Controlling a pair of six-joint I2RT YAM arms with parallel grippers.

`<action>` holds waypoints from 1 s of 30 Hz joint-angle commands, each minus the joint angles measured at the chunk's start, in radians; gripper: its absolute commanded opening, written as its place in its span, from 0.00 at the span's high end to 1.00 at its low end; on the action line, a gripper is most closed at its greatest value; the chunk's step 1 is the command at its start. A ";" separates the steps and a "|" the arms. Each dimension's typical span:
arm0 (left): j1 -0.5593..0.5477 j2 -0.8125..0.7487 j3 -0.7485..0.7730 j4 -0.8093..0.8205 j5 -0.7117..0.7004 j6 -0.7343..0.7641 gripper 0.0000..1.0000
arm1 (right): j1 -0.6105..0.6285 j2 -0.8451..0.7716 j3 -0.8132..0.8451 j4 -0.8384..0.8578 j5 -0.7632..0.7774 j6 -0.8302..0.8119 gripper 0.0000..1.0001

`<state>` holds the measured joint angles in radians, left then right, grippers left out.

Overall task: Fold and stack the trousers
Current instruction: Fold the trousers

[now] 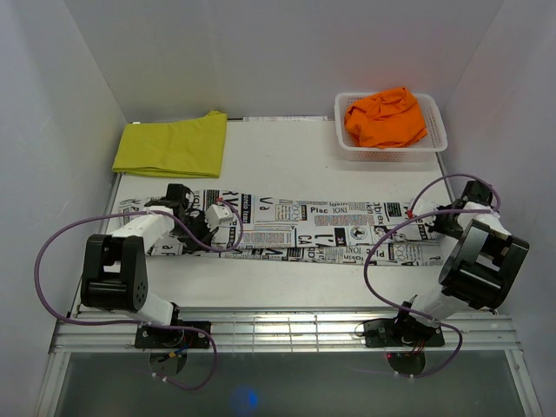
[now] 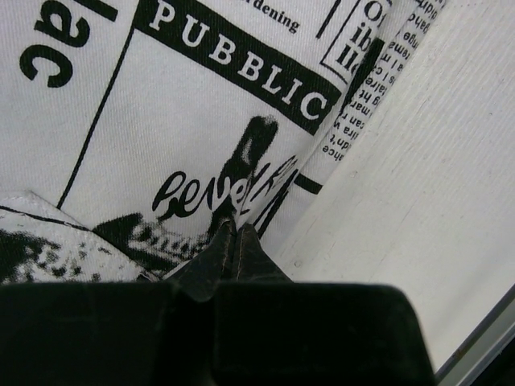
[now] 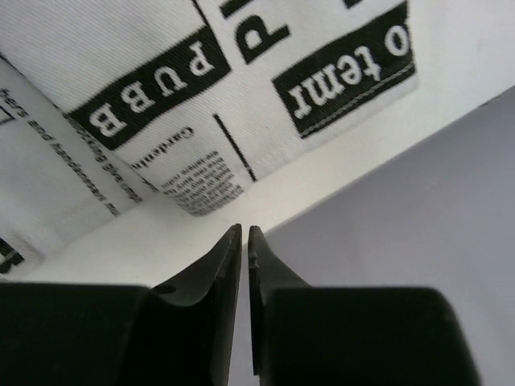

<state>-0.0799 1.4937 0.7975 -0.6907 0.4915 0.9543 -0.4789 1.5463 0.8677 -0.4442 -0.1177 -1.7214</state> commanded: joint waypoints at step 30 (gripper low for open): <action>0.048 0.056 -0.075 0.118 -0.105 -0.032 1.00 | -0.015 -0.009 0.066 -0.014 -0.049 -0.138 0.92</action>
<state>-0.0448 1.5063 0.7834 -0.6540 0.5220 0.9142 -0.4835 1.5772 0.8516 -0.4259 -0.1593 -1.8622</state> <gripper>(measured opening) 0.014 0.103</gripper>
